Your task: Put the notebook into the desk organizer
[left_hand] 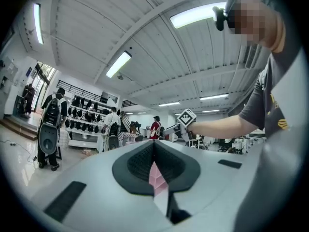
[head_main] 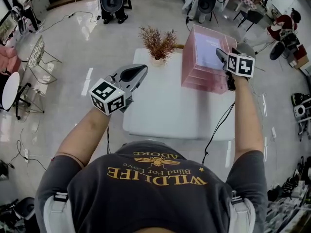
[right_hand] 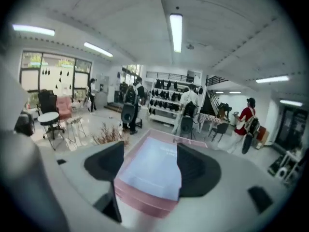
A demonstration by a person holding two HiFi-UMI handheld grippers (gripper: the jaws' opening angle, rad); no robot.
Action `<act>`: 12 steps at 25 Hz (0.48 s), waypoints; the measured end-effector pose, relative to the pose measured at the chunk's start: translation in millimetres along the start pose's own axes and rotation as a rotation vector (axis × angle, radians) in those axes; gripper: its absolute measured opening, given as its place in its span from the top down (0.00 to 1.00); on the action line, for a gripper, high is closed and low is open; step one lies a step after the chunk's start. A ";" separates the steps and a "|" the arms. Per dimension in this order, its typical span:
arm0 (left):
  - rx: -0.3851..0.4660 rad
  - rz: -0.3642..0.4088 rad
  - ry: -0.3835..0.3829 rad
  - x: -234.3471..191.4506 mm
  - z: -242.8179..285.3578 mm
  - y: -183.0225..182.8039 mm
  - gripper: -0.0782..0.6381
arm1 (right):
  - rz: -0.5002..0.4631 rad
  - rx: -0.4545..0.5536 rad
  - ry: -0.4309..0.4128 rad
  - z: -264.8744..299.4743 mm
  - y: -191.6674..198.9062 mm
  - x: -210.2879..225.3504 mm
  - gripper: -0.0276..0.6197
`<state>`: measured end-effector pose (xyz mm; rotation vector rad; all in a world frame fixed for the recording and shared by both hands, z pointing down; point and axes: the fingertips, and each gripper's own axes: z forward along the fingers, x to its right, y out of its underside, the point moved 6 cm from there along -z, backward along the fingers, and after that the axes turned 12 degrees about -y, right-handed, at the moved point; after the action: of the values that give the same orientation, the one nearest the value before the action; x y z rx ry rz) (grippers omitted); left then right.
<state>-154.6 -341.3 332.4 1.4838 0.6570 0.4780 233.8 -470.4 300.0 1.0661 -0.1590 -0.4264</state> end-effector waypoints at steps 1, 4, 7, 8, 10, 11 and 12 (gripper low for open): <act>0.010 0.002 -0.007 -1.2 -3.9 -4.6 0.89 | 0.023 0.057 -0.044 -7.8 -6.5 -9.6 0.43; 0.040 0.003 -0.027 -5.1 -15.6 -17.5 0.89 | 0.043 0.205 -0.188 -29.9 -24.8 -43.5 0.43; 0.055 -0.002 -0.052 -7.4 -26.7 -27.0 0.89 | 0.004 0.304 -0.314 -49.9 -33.6 -83.4 0.44; 0.057 -0.001 -0.061 -7.7 -30.6 -28.7 0.89 | -0.004 0.331 -0.351 -55.2 -32.5 -97.0 0.47; 0.058 0.004 -0.076 -8.0 -38.8 -30.1 0.89 | -0.002 0.378 -0.416 -62.8 -25.4 -122.8 0.51; 0.057 0.009 -0.082 -8.2 -42.9 -30.0 0.89 | 0.005 0.400 -0.441 -65.6 -19.9 -134.4 0.55; 0.056 0.013 -0.087 -8.2 -47.0 -29.7 0.89 | 0.012 0.419 -0.459 -68.0 -13.3 -144.8 0.61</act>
<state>-194.9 -313.0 305.3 1.5535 0.5970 0.4056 121.3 -360.9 266.8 1.3618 -0.6858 -0.6405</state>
